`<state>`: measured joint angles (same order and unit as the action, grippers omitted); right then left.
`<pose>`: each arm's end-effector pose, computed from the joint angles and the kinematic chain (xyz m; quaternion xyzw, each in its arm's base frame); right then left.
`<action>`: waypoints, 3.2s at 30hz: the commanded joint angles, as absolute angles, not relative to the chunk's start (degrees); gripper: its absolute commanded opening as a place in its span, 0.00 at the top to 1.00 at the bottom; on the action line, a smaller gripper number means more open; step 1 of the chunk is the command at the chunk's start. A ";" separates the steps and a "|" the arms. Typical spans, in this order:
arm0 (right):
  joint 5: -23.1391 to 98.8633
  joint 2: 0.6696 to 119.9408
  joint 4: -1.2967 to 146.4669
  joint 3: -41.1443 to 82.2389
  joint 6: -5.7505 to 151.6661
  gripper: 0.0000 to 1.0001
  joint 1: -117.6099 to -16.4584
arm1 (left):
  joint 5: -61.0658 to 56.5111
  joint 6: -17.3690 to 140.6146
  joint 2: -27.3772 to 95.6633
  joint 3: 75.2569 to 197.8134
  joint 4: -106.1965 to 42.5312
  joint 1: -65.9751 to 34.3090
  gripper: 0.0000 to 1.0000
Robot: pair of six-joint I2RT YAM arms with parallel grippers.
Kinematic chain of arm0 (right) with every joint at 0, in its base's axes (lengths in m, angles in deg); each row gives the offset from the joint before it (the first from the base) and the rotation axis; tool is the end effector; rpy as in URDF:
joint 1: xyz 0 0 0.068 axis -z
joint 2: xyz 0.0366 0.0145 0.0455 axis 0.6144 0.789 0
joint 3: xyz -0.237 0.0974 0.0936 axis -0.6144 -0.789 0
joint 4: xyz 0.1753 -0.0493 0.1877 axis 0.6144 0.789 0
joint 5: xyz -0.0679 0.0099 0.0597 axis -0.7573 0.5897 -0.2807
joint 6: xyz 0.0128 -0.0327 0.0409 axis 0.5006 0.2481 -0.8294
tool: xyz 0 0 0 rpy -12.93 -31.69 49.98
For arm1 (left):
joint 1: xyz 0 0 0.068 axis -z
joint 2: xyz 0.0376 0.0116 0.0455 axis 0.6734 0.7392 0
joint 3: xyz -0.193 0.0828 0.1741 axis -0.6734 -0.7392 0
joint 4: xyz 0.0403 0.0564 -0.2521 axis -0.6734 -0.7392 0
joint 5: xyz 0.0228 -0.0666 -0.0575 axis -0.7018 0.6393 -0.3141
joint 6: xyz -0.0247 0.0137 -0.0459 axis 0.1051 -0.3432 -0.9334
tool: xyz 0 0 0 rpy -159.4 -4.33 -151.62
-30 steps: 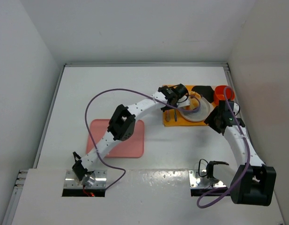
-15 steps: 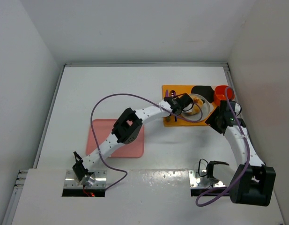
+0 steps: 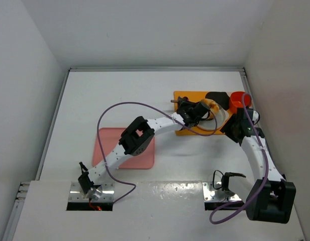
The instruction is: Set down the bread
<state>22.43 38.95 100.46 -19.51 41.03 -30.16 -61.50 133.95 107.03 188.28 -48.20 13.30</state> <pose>0.1989 -0.0319 0.2091 0.3930 0.8597 0.0234 0.3253 0.3433 -0.4530 0.1456 0.5931 0.5873 0.4048 0.3735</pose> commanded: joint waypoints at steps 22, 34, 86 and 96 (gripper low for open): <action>24.42 38.38 99.06 -18.61 41.10 0.53 -29.91 | -57.57 134.90 101.30 183.28 -44.91 12.42 1.00; 28.37 43.64 97.30 -16.94 38.20 0.55 -30.08 | -50.54 132.89 100.94 183.45 -58.09 11.81 1.00; 27.50 41.72 97.39 -16.50 38.99 0.56 -30.79 | -67.32 153.01 102.00 181.70 -23.57 6.37 1.00; 27.41 40.84 98.09 -17.03 39.96 0.56 -30.70 | -64.07 128.60 94.46 184.88 -48.94 -2.33 1.00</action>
